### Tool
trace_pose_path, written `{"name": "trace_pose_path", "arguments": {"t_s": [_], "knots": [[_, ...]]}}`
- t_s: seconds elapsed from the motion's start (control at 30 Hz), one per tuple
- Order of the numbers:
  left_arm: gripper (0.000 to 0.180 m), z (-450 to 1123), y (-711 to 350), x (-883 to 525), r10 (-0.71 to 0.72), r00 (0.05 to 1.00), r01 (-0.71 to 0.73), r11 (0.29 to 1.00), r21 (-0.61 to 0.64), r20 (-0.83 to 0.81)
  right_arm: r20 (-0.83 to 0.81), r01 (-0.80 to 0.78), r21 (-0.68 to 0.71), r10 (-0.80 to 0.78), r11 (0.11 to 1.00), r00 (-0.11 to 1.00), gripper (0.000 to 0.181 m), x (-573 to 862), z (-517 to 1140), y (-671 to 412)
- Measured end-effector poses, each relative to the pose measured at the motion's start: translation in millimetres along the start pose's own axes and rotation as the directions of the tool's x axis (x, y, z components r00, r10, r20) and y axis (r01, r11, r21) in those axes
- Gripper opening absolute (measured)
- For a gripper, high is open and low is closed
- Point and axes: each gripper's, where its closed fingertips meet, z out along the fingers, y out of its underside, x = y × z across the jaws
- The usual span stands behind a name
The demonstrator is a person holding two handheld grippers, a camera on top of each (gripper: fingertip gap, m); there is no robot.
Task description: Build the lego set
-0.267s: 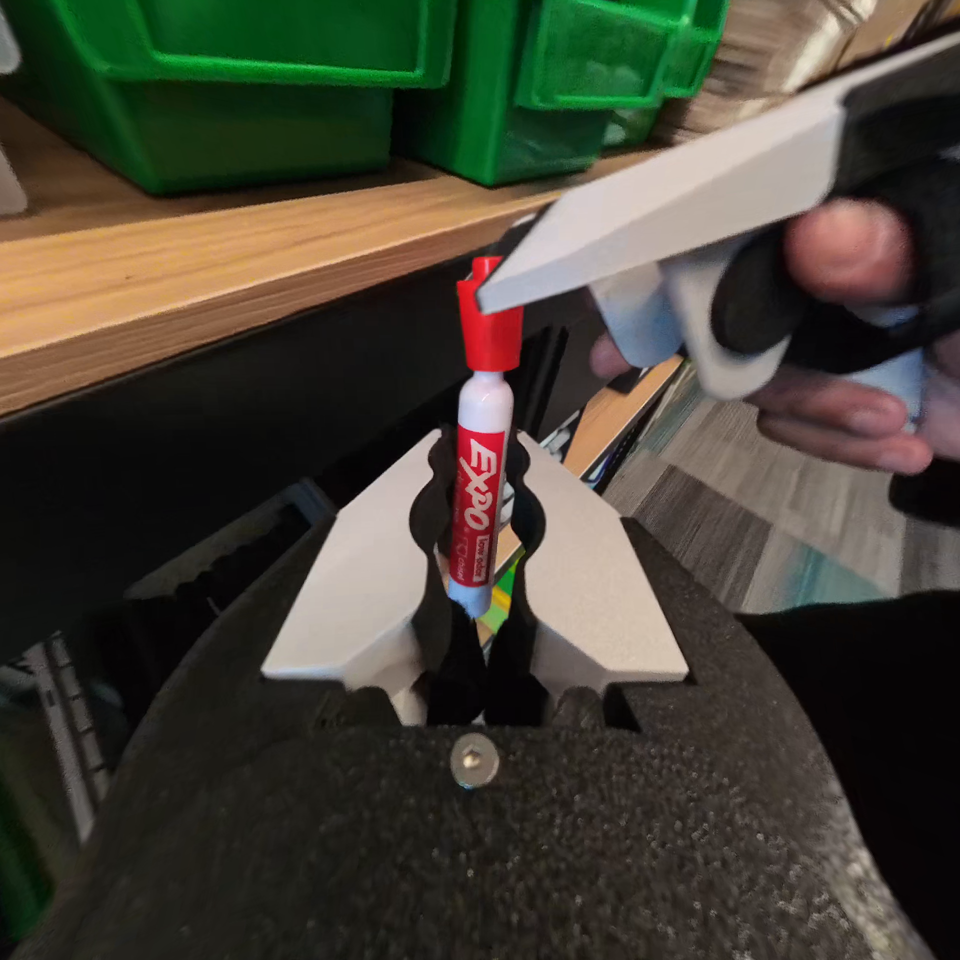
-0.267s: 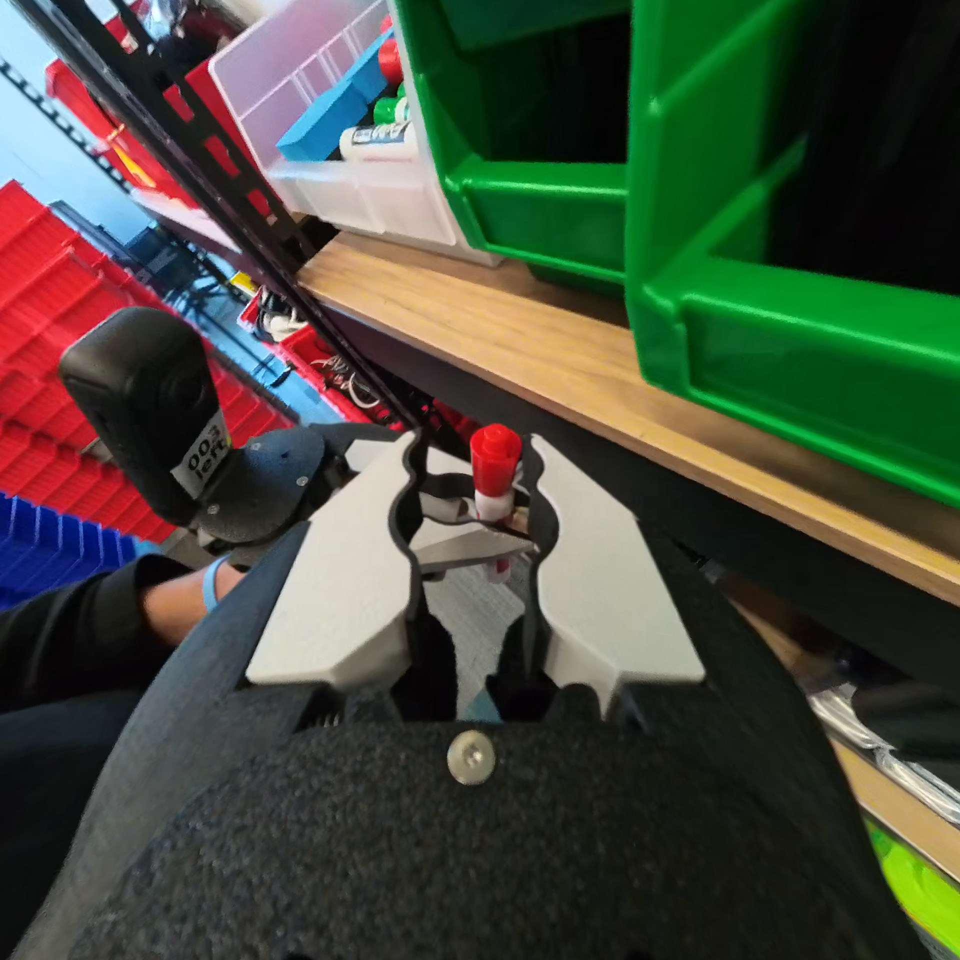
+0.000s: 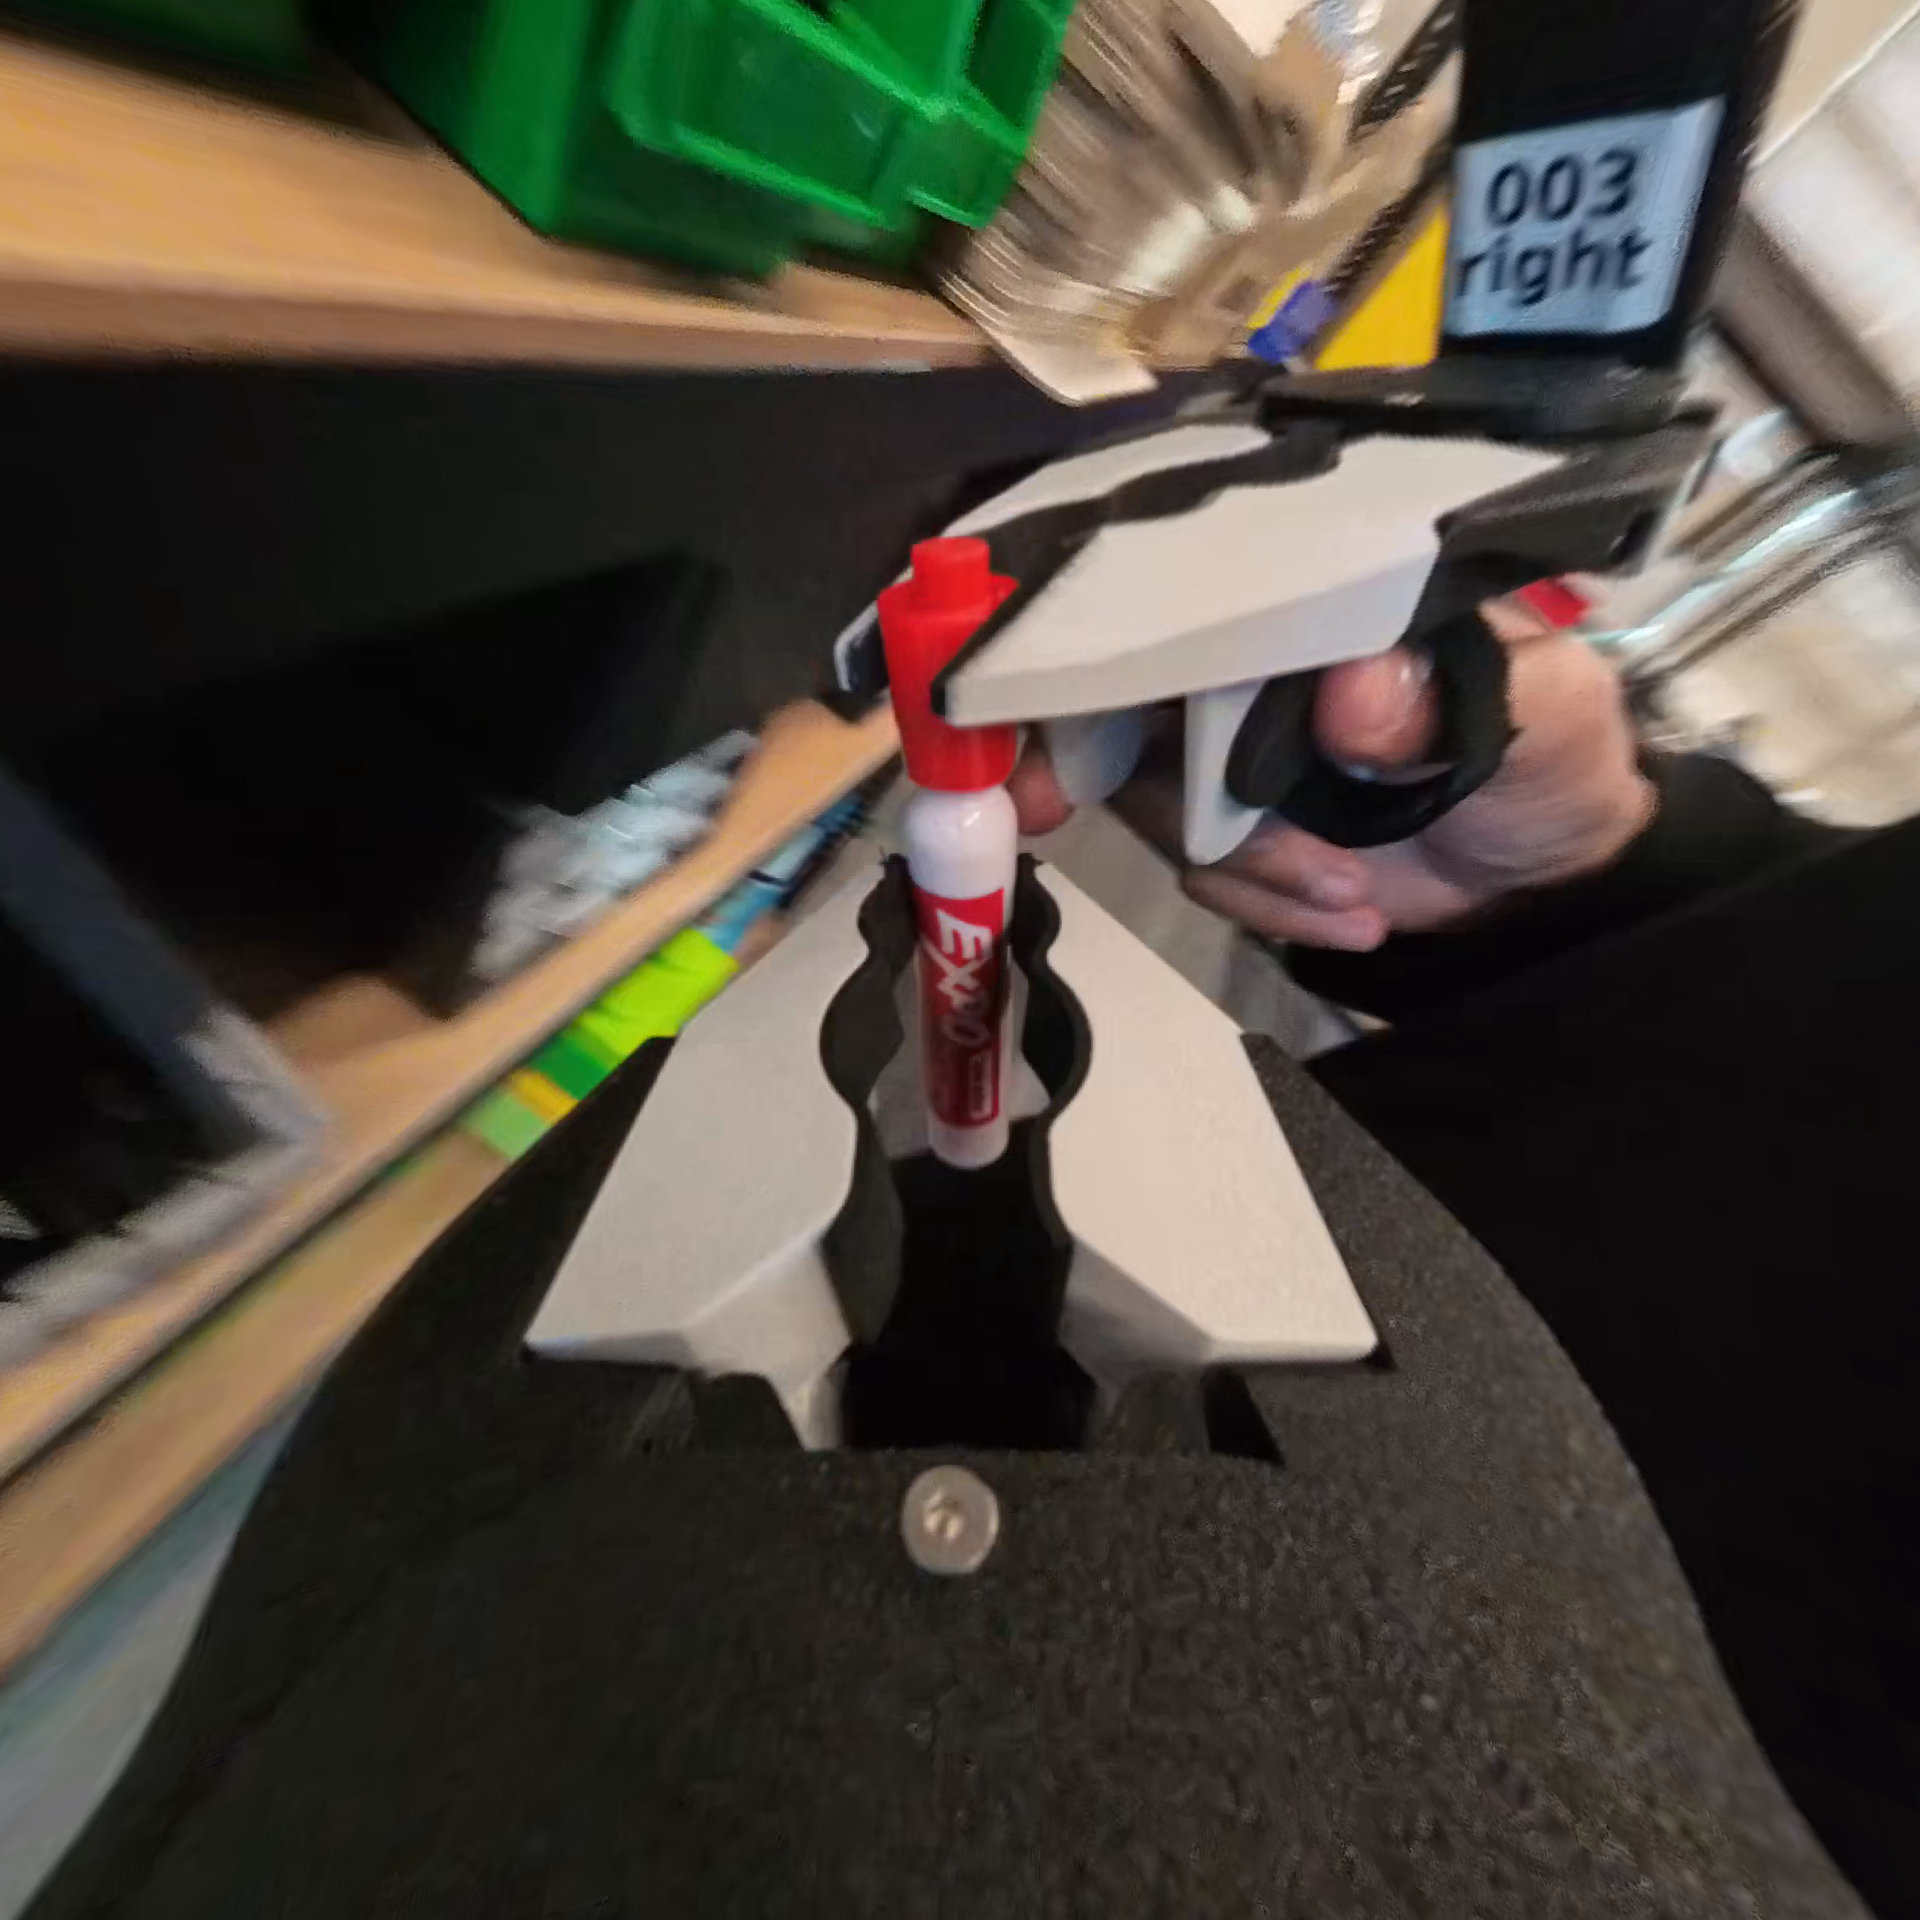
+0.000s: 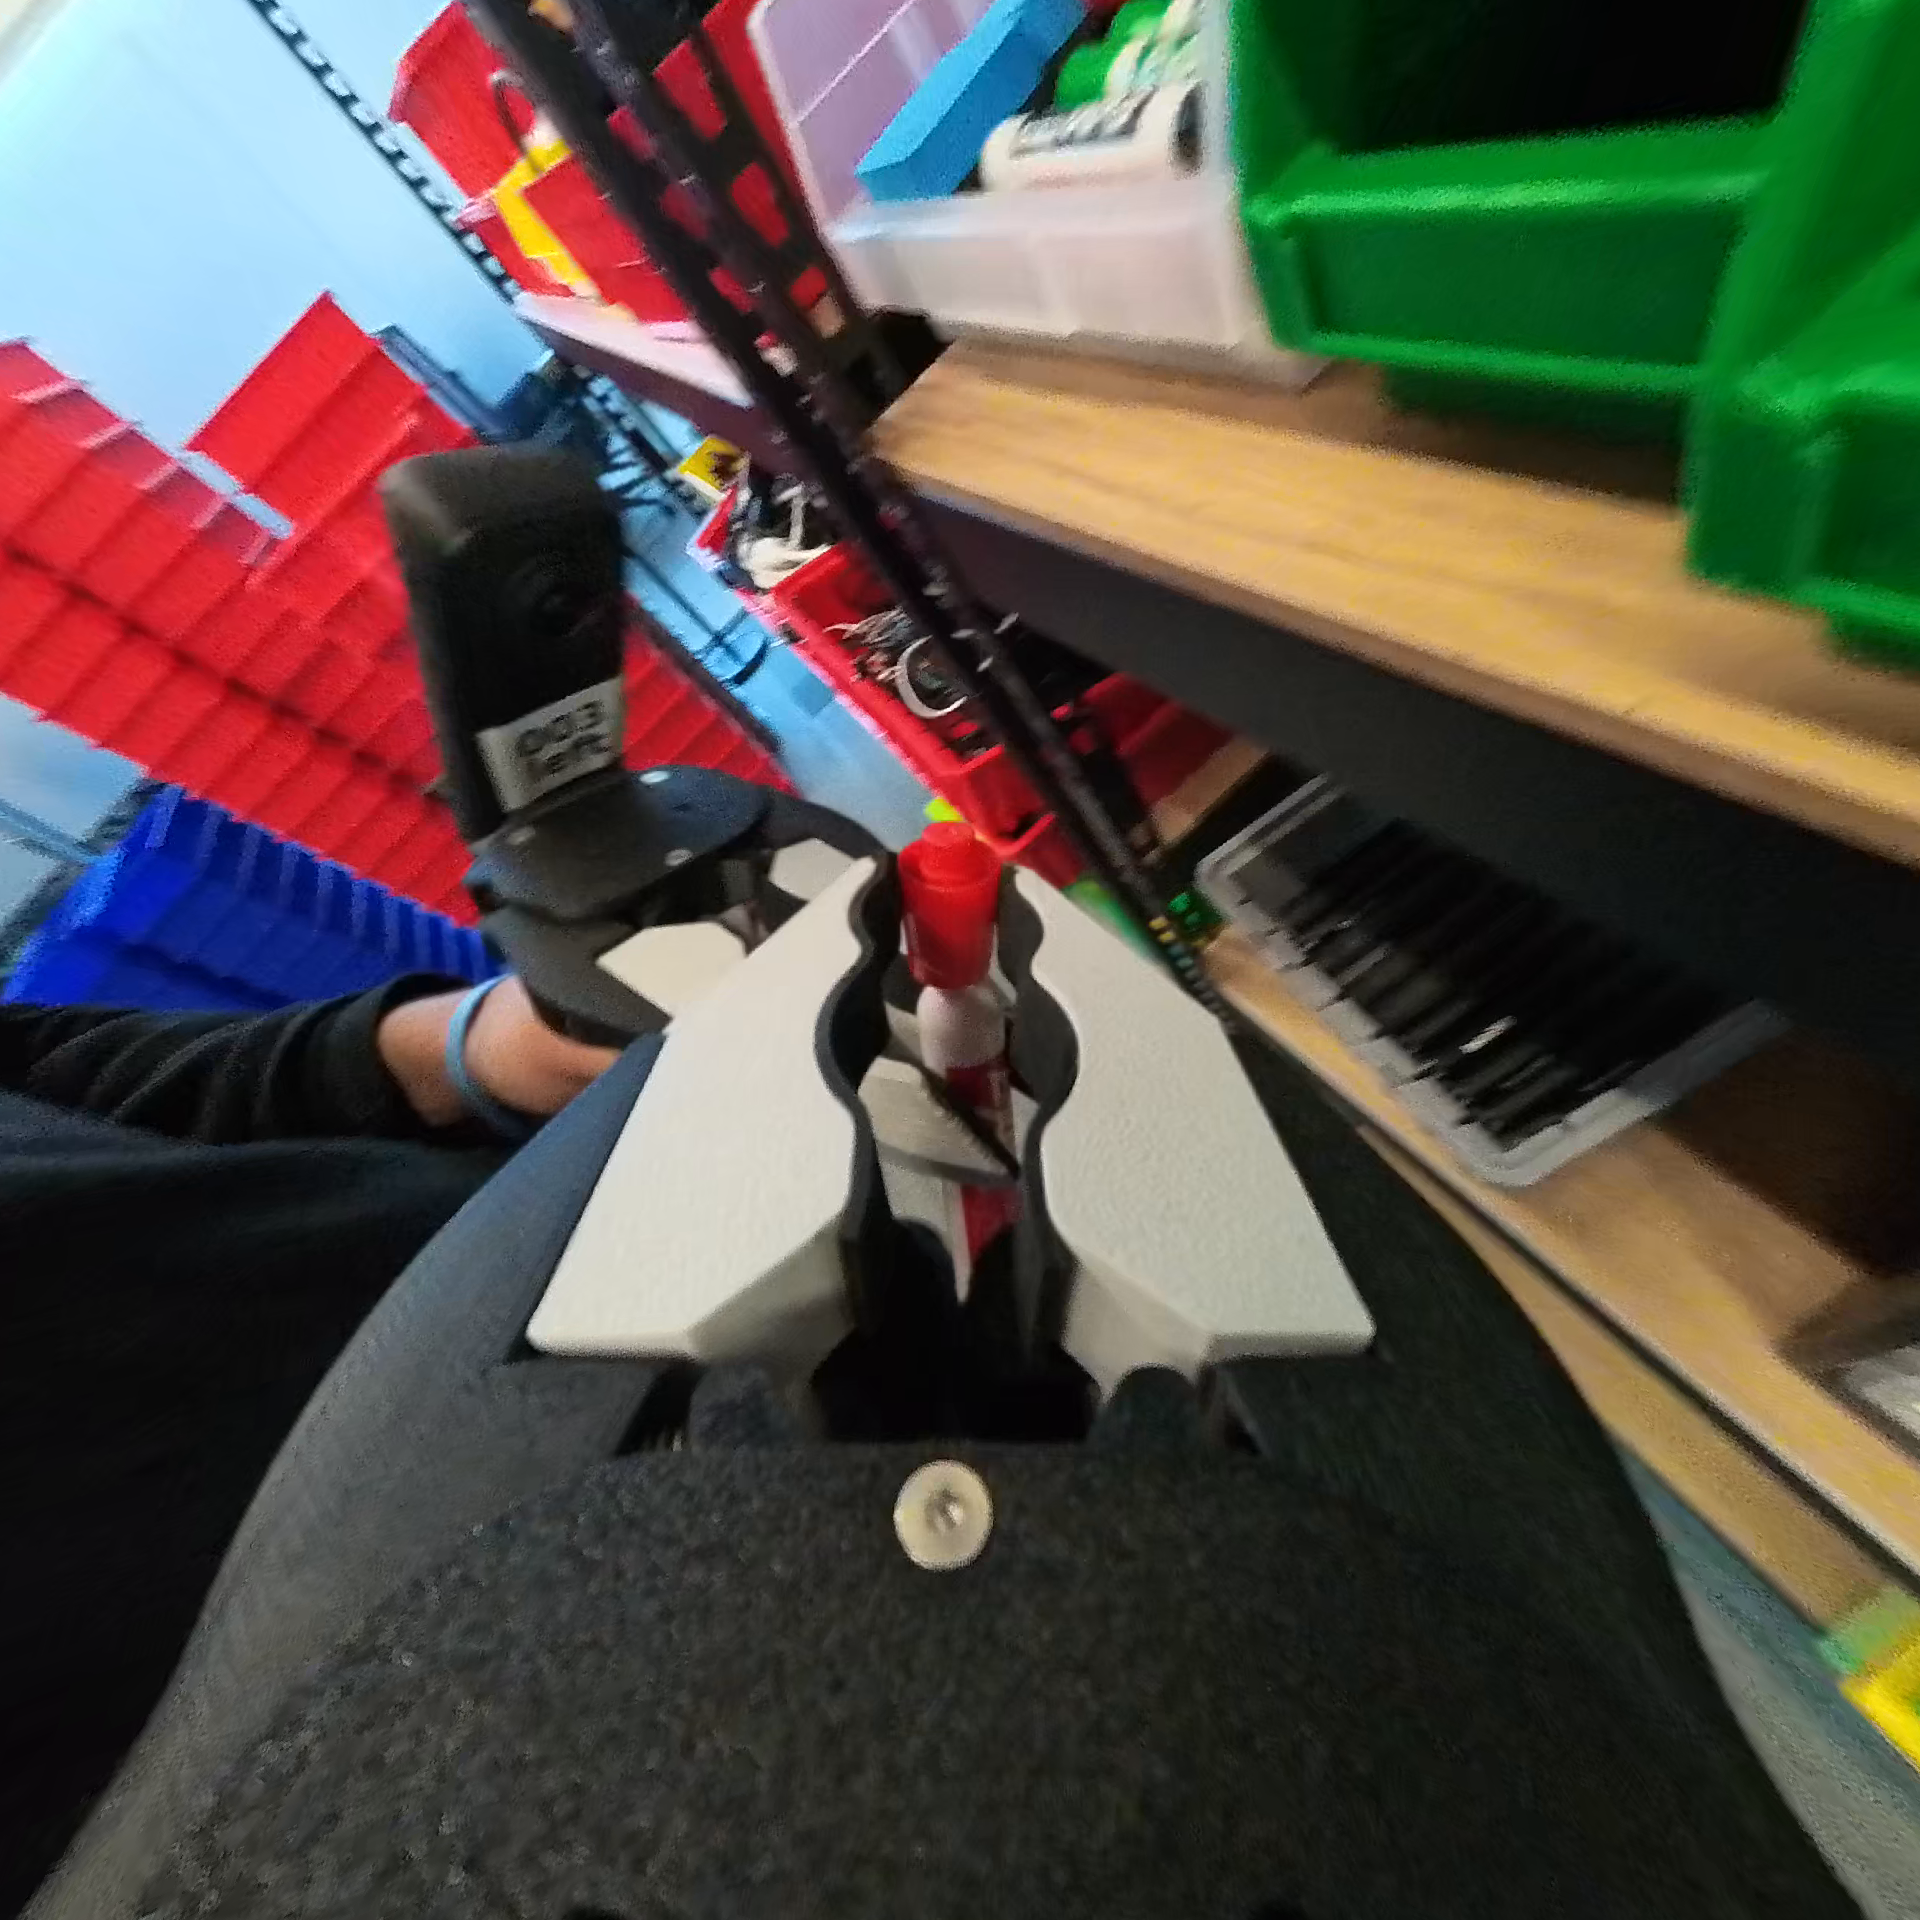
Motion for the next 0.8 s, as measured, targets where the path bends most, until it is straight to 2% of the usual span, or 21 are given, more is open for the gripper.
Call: {"name": "trace_pose_path", "arguments": {"t_s": [0.03,0.13,0.2,0.27,0.37,0.43,0.5,0.8], "knots": [[0.017,-2,8,12,-0.067,0.996,0.066,0.998,-0.025,-0.055,0.029,-0.020,-0.029,0.021,0.999,0.999,0.017,-9,-2,9],[0.016,-6,47,39,-0.215,0.959,0.188,0.971,-0.149,-0.186,0.098,-0.111,-0.112,0.122,0.988,0.988,0.017,-28,2,53],[0.016,-9,79,50,-0.333,0.909,0.263,0.924,-0.277,-0.250,0.093,-0.149,-0.190,0.169,0.970,0.981,0.017,-34,5,89],[0.016,-13,88,59,-0.410,0.852,0.319,0.899,-0.299,-0.325,0.078,-0.168,-0.182,0.184,0.969,0.980,0.017,-38,1,96],[0.017,-16,99,69,-0.402,0.833,0.262,0.892,-0.369,-0.380,0.031,-0.208,-0.198,0.218,0.958,0.975,0.017,-34,-11,104],[0.017,-17,111,77,-0.376,0.840,0.199,0.884,-0.422,-0.392,0.048,-0.335,-0.174,0.348,0.926,0.936,0.017,-37,-20,115],[0.017,-21,122,83,-0.385,0.837,0.197,0.874,-0.444,-0.388,0.068,-0.434,-0.149,0.447,0.889,0.892,0.017,-42,-25,126],[0.018,-47,146,99,-0.423,0.833,0.264,0.870,-0.416,-0.356,0.077,-0.469,-0.089,0.476,0.879,0.876,0.017,-71,-18,151]]}}
